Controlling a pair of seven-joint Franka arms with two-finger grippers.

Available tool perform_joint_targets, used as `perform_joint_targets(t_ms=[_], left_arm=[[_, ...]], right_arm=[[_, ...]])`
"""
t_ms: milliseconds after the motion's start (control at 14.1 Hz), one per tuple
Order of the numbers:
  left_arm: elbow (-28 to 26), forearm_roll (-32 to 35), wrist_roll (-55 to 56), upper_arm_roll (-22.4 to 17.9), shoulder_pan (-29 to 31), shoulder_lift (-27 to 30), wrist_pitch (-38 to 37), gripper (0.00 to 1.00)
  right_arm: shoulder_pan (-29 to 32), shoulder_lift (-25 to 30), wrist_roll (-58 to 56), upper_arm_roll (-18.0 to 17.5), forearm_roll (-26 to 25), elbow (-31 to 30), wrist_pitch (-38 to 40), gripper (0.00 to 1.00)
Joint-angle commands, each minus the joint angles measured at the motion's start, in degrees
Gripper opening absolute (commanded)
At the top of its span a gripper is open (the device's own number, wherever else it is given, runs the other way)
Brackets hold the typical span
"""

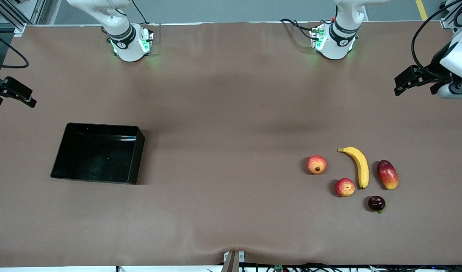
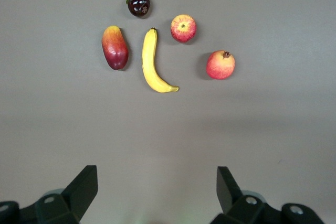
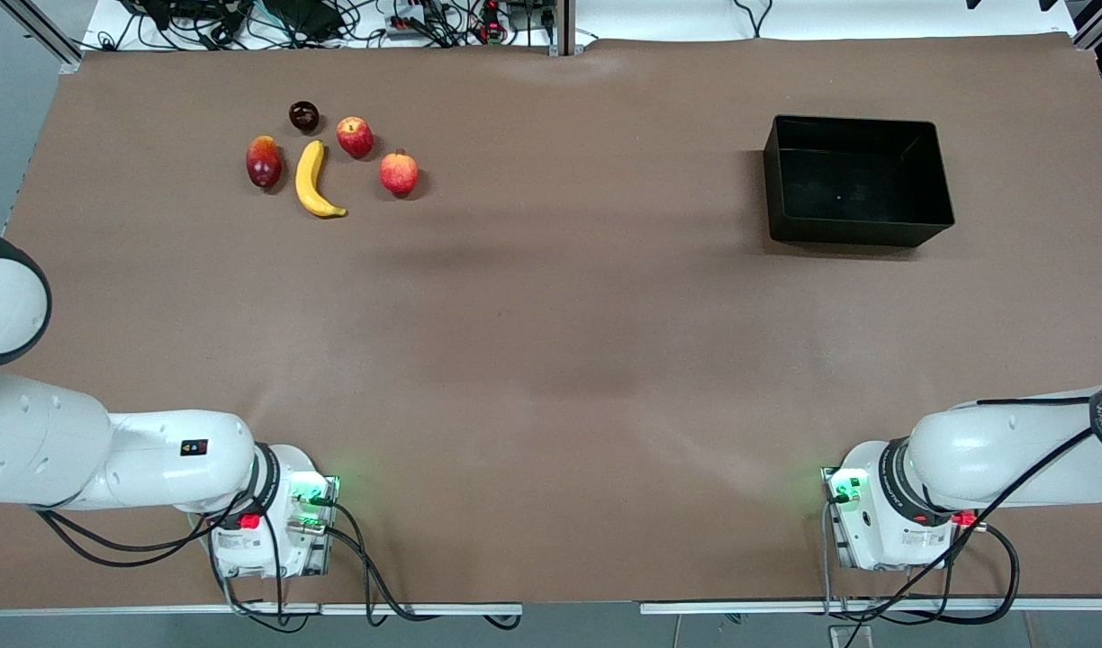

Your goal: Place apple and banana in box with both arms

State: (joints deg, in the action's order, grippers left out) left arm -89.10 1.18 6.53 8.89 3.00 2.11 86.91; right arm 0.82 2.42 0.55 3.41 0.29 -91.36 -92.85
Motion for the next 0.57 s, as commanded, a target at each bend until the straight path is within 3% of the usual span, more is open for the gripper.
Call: perform_joint_targets(t_ms=[0,495], left_arm=[[0.9,-1.0,-0.4,0.1,0.3,0.0,-1.3,1.00],[3.2,-0.7,-0.2,-0.2,0.3,-2.5,-1.2,1.00]], right_arm=[[-0.5,-0.7,1.0,0.2,-0.5,1.3,0.5,1.00],[-0.4,-0.7,1.0,0.2,-0.5,1.3,1.1,1.00]])
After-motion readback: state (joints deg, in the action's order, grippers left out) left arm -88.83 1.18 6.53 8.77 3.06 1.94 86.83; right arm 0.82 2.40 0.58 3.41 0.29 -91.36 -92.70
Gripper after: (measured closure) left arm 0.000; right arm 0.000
